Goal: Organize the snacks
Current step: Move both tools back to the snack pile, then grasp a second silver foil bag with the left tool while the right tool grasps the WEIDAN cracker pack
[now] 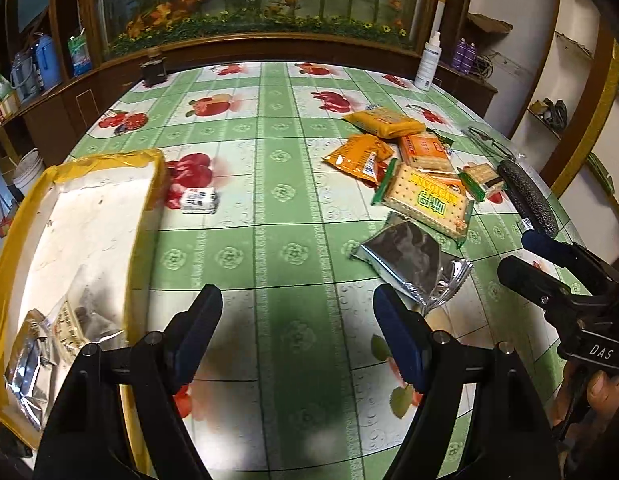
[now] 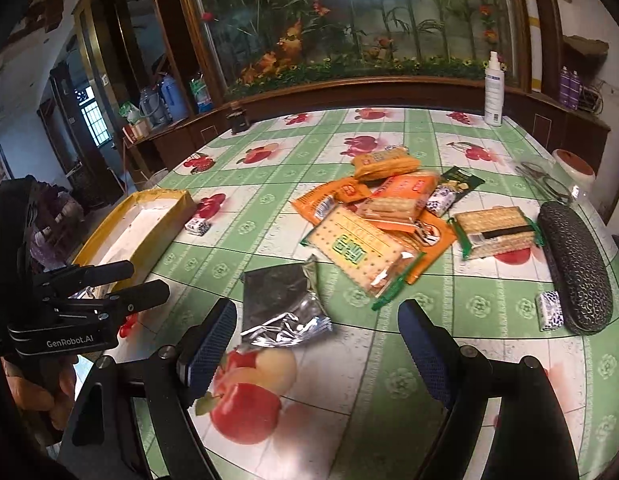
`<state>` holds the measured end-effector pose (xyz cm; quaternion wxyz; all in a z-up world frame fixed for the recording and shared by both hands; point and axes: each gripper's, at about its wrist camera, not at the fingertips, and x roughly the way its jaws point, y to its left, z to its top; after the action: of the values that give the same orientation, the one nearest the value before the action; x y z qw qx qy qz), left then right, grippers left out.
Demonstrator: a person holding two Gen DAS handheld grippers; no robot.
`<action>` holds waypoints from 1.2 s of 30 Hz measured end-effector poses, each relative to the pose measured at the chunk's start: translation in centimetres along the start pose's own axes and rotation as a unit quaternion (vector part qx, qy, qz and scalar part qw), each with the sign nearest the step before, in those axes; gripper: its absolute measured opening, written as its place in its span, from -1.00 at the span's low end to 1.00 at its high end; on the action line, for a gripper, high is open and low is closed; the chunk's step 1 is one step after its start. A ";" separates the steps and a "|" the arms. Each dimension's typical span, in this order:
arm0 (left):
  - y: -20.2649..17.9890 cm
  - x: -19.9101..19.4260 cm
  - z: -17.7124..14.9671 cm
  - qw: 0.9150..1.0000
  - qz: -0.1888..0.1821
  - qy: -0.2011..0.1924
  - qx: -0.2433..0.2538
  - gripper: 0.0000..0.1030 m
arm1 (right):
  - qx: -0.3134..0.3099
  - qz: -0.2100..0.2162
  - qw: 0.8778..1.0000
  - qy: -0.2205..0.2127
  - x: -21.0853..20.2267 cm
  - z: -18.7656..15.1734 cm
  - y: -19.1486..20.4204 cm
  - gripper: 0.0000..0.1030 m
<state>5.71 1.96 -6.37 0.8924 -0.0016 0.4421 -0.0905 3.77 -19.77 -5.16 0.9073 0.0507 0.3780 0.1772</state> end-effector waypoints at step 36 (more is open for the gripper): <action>-3.5 6.8 1.1 0.997 0.033 0.040 -0.054 0.51 | -0.102 0.033 0.994 0.019 5.6 3.7 -3.5 0.65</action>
<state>10.10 -2.64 -10.77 0.8751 -0.0313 0.4815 -0.0368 10.98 -20.86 -7.03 0.8943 -0.0328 0.3730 0.2451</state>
